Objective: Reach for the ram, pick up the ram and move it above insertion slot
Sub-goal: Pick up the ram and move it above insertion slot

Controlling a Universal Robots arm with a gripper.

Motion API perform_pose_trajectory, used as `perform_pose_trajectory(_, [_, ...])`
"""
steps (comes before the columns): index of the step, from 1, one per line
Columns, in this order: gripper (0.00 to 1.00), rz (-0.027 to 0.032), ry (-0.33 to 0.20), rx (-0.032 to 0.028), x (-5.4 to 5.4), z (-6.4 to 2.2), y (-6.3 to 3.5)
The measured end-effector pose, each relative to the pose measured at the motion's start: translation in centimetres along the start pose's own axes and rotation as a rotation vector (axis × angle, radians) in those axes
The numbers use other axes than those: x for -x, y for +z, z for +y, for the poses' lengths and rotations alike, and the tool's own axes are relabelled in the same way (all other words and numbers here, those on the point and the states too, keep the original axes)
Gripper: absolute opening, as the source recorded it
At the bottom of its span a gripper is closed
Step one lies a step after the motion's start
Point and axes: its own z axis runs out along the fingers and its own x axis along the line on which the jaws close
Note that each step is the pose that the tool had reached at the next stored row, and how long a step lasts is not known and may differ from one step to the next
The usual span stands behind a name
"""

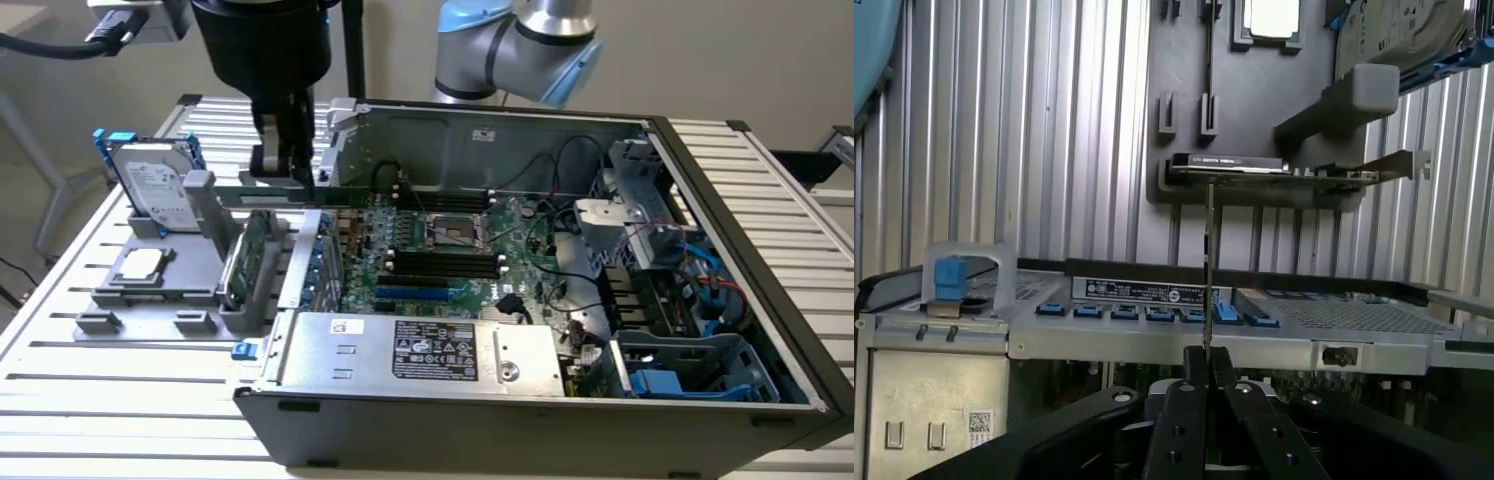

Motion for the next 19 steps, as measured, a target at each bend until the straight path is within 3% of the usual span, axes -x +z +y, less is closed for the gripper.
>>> perform_pose_trajectory(19, [0.13, -0.0020, 0.000, 0.0000, 0.1, -8.57, -0.07])
